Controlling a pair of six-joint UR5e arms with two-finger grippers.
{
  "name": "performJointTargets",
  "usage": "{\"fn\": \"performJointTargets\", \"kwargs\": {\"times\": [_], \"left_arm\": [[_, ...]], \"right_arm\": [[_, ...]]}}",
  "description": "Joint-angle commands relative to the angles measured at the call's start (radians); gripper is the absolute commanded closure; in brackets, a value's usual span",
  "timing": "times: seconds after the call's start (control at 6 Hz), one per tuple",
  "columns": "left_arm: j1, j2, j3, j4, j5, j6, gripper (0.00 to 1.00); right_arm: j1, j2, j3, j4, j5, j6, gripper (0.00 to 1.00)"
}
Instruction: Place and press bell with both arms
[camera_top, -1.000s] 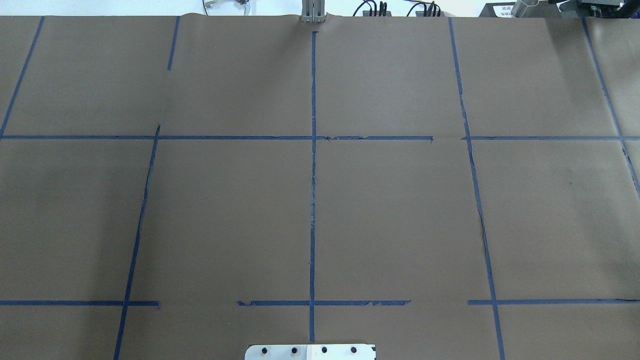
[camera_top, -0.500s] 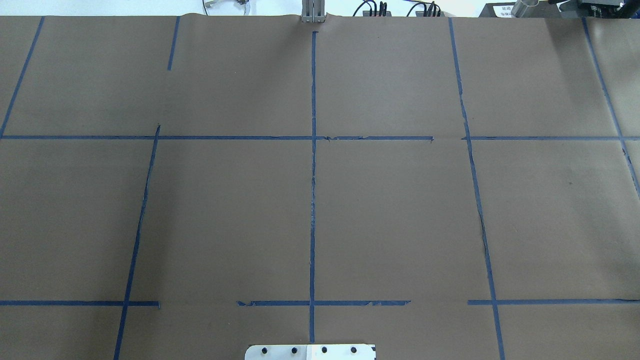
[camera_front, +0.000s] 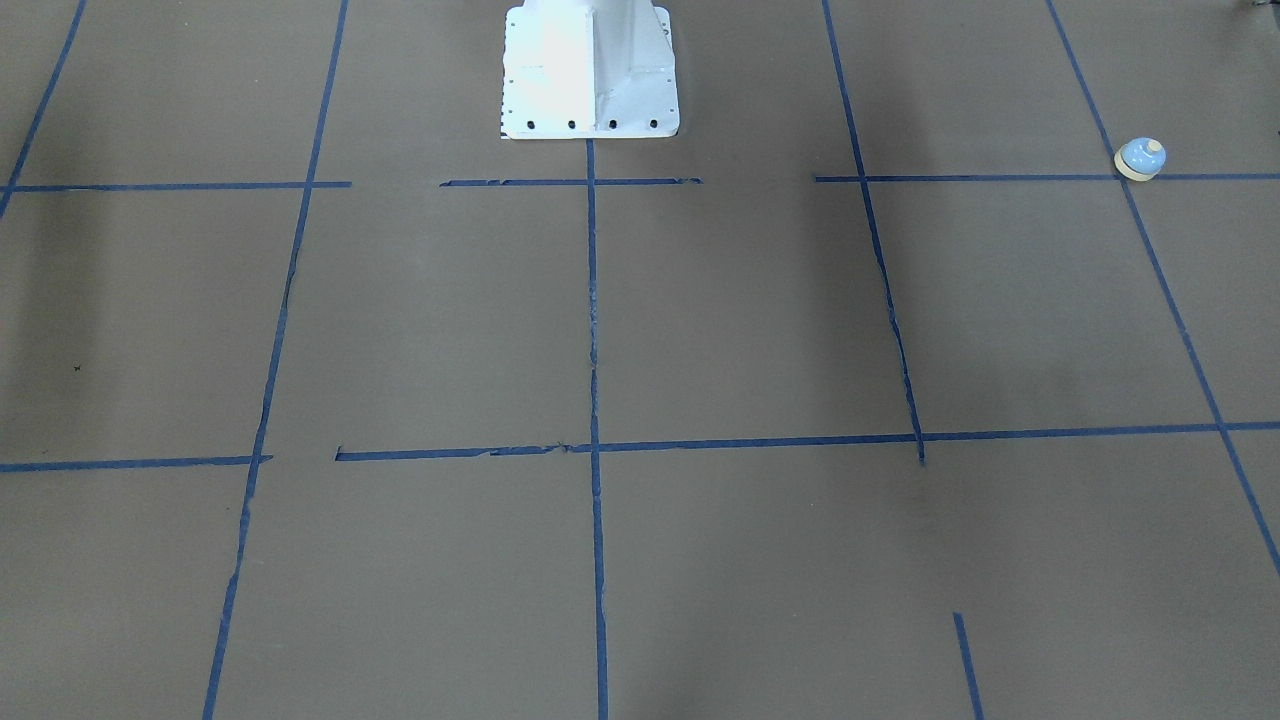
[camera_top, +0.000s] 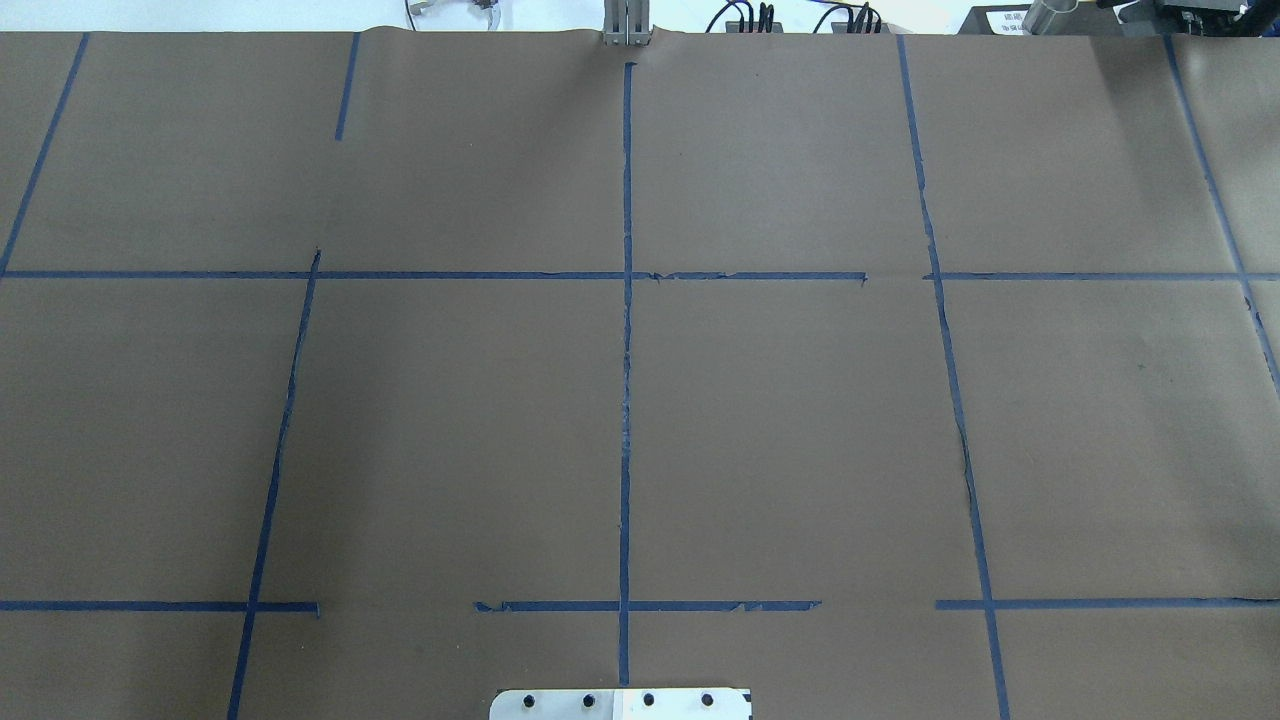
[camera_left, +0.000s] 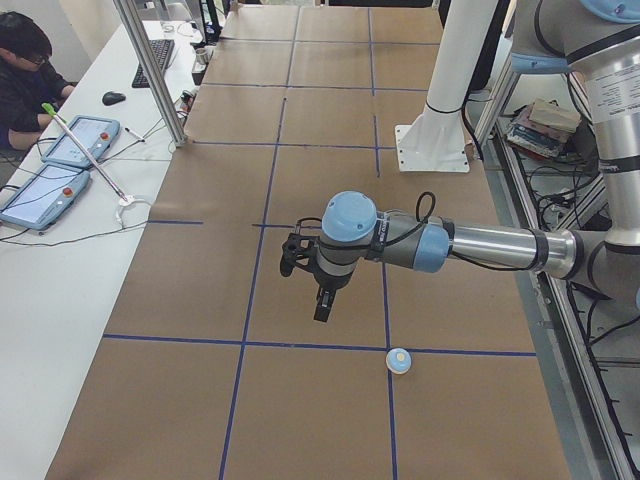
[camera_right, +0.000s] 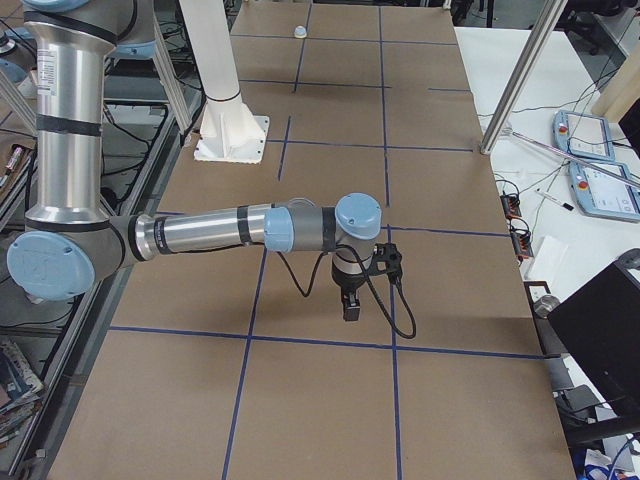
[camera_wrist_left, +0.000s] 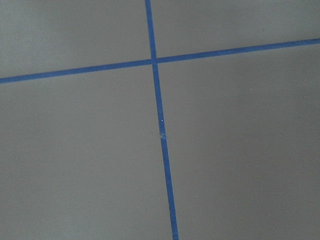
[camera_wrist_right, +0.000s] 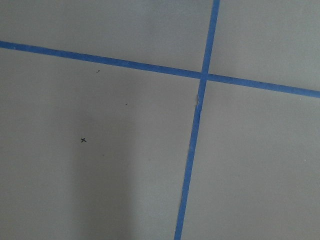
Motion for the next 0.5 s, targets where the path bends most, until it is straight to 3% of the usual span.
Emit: {"fn": "performJointTargets", "kwargs": {"times": [0.0,0.33], "left_arm": [[0.151,0.092,0.004,-0.154,0.062,-0.189,0.00],[0.265,0.178,0.044,-0.256,0.080,-0.249,0.00]], "right_arm": [[-0.001,-0.002,-0.001,0.029,0.003,0.000,0.00],[-0.001,-0.007,-0.001,0.035,0.003,-0.002,0.00]]}}
